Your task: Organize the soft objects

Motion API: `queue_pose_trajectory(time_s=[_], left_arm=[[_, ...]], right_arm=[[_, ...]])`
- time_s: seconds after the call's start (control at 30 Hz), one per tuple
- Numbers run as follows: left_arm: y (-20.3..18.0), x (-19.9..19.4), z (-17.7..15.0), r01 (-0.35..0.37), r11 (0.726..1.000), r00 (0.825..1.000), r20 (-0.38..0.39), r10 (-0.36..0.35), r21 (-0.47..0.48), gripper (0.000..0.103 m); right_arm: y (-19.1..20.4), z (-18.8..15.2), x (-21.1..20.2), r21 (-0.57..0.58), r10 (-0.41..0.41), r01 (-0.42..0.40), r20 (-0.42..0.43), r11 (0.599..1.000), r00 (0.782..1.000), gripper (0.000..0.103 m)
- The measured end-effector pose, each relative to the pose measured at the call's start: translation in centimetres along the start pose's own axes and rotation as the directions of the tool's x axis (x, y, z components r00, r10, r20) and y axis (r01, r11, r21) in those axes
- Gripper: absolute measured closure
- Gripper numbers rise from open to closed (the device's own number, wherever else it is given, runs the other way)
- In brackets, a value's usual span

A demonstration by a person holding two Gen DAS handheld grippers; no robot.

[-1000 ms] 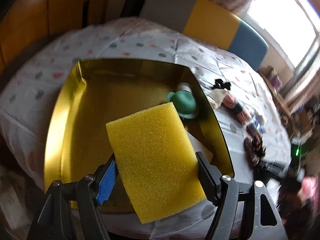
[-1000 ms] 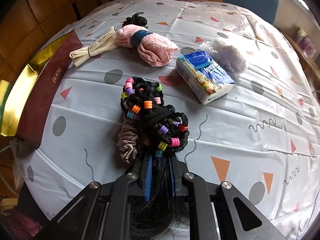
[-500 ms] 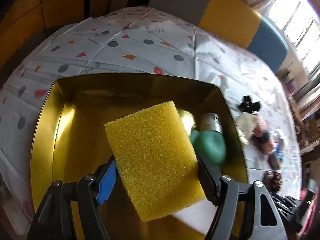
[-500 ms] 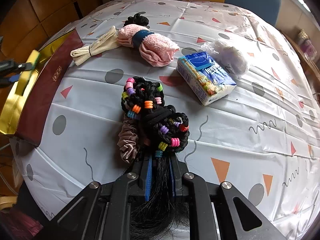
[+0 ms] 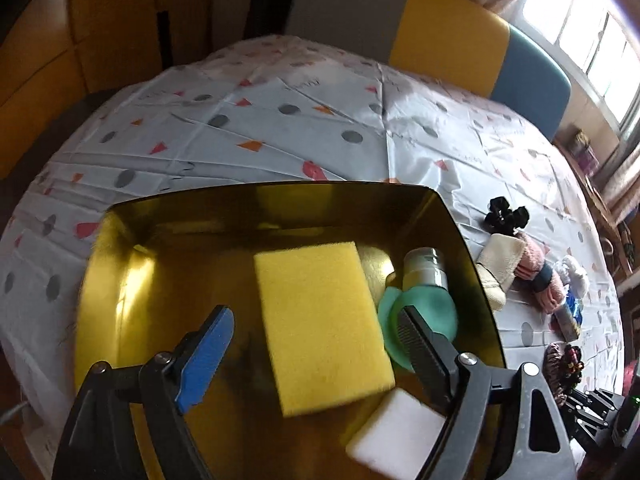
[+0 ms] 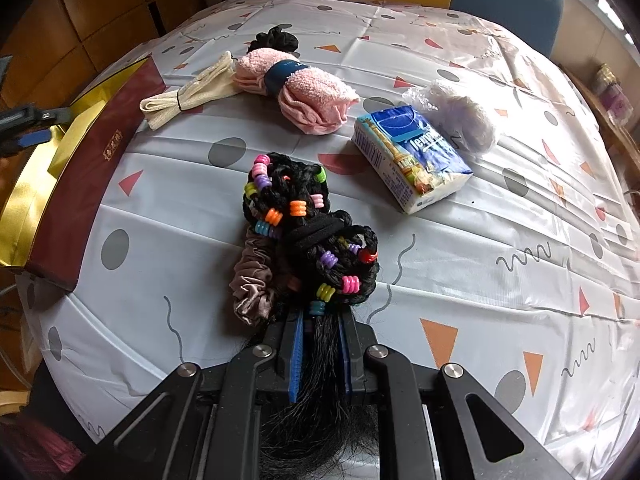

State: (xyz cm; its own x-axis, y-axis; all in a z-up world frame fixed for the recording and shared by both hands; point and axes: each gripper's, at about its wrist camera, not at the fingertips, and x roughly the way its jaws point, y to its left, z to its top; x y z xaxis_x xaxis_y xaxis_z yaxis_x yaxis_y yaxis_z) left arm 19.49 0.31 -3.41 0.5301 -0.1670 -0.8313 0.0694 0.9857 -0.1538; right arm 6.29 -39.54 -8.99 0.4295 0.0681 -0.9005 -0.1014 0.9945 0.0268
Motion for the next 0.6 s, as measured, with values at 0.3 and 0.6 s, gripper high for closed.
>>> queue_pose_trajectory(time_s=[0.3, 0.6], left_arm=[[-1.5, -6.4, -6.5, -0.039, 0.998, 0.993, 0.116, 0.033, 0.047, 0.018], [-2.4, -9.3, -10.3, -0.048, 0.997, 0.986, 0.165, 0.037, 0.064, 0.018]], right_arm=[[0.2, 0.0, 0.0, -0.015, -0.028, 0.028, 0.007, 0.999, 1.0, 0.088], [-0.8, -0.1, -0.3, 0.036, -0.059, 0.058, 0.009, 0.998, 0.998, 0.089]])
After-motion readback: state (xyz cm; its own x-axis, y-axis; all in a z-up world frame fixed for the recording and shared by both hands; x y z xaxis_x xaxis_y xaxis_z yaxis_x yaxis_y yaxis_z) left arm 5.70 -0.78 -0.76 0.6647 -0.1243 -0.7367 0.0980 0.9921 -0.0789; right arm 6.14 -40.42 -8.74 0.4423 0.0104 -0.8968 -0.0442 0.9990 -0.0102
